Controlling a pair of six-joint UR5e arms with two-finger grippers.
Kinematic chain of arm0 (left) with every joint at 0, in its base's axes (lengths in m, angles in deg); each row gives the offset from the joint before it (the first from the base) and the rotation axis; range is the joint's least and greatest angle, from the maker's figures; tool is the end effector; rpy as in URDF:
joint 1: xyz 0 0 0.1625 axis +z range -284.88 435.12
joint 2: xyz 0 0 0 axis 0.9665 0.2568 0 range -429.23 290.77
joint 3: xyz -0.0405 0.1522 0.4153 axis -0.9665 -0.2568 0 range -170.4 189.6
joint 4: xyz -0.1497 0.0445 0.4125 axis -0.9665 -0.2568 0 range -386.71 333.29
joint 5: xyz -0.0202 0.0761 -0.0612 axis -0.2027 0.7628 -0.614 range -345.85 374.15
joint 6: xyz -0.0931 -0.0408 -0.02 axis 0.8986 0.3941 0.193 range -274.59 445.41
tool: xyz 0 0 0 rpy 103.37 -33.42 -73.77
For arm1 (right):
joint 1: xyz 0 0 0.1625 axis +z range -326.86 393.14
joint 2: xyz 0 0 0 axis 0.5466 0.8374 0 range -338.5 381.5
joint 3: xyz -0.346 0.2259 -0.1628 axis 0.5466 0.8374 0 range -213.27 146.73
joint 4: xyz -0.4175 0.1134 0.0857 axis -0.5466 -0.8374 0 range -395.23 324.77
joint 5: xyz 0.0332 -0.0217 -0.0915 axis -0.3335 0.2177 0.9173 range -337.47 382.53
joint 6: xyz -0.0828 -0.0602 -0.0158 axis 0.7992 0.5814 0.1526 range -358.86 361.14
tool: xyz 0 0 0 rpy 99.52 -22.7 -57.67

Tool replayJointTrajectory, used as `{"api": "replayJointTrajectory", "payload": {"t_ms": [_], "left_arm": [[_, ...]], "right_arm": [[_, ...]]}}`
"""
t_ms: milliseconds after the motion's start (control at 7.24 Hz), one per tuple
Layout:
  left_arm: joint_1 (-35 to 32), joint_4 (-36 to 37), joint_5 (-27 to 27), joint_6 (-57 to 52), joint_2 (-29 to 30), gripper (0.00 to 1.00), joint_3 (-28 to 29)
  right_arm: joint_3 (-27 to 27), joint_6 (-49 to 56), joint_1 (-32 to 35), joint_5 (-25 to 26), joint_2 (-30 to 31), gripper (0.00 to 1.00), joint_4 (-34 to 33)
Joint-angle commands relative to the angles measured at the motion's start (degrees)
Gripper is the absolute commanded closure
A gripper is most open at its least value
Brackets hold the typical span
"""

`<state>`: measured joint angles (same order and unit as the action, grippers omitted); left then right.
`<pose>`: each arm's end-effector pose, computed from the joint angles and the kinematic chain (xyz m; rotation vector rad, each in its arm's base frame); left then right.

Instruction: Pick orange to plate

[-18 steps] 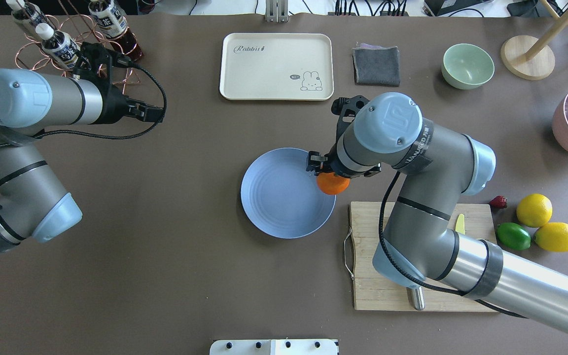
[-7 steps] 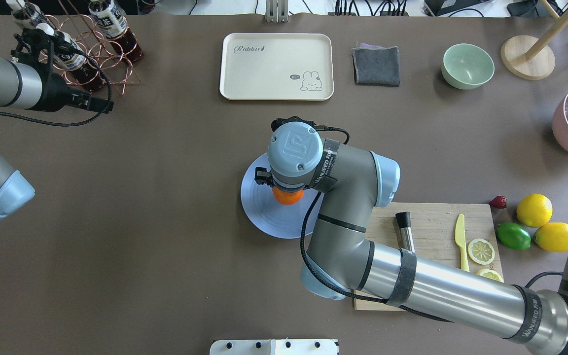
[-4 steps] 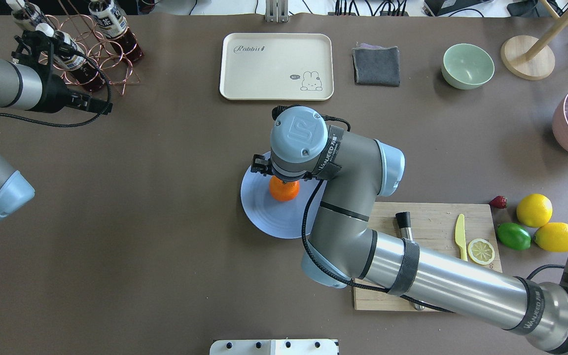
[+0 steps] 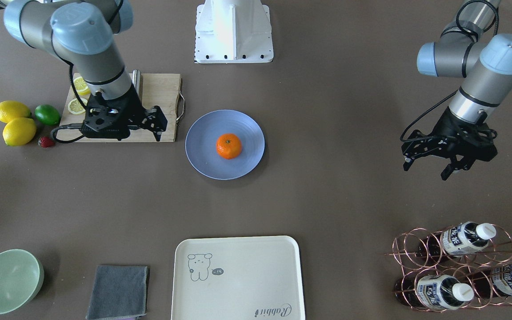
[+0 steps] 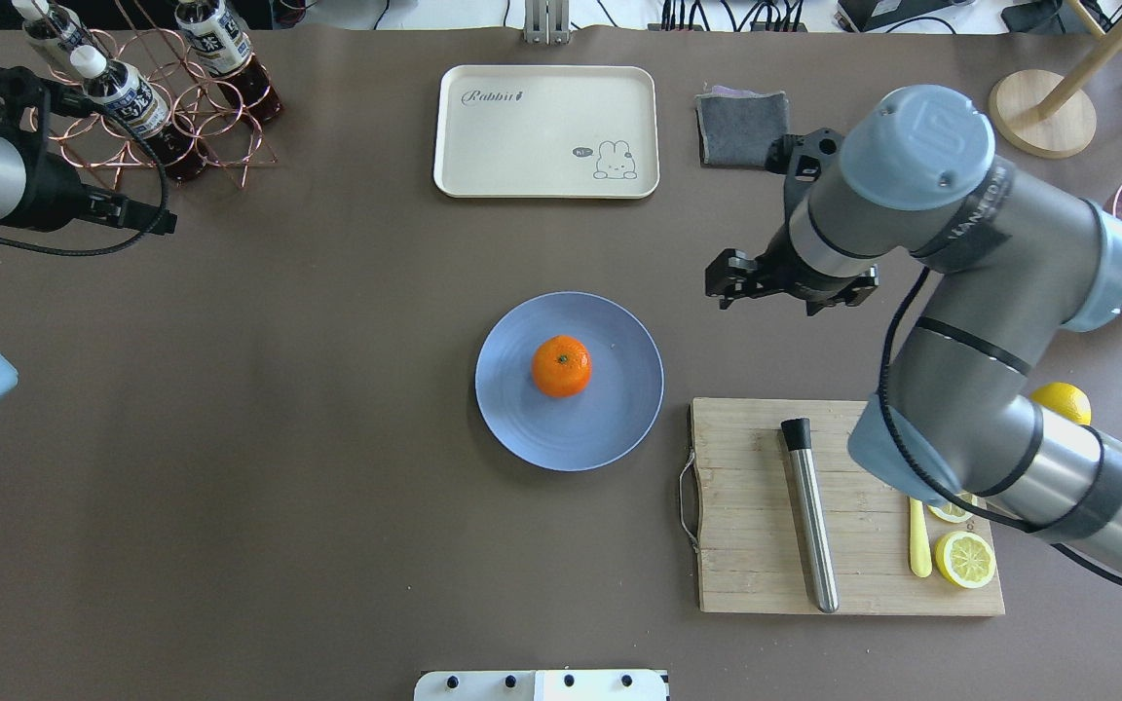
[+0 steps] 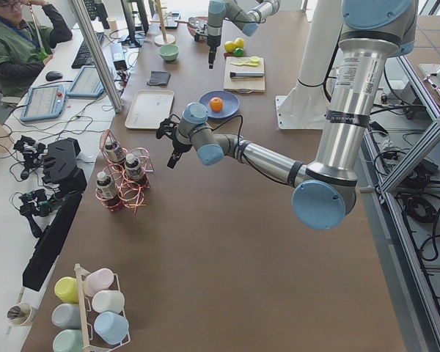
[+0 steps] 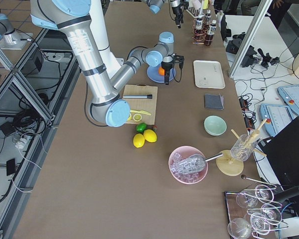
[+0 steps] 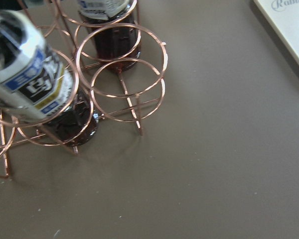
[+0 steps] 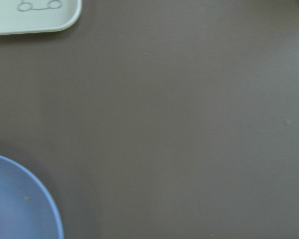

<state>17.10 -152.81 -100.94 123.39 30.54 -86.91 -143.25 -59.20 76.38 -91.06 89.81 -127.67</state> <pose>0.2495 -0.5683 0.4606 0.5029 0.8478 0.1039 -0.3855 -0.4885 0.3061 0.0830 -0.7775 0.0838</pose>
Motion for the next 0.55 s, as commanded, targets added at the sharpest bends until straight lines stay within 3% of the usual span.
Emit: {"api": "replayJointTrajectory", "payload": {"t_ms": [0, 138, 415], "left_arm": [[-9.8, 0.0, -8.3, -10.2, -4.2, 0.02, -0.2], [-14.4, 0.1, -11.4, -16.5, -6.3, 0.02, 0.1], [-19.7, 2.2, -11.6, -23.9, -9.7, 0.02, 0.0]], "right_arm": [[-4.7, 17.2, 8.4, -2.6, 13.5, 0.0, 0.1], [-5.0, 24.1, 13.2, -6.2, 17.7, 0.0, 0.4], [-3.1, 40.5, 25.5, -14.9, 23.9, 0.0, 0.3]]}}
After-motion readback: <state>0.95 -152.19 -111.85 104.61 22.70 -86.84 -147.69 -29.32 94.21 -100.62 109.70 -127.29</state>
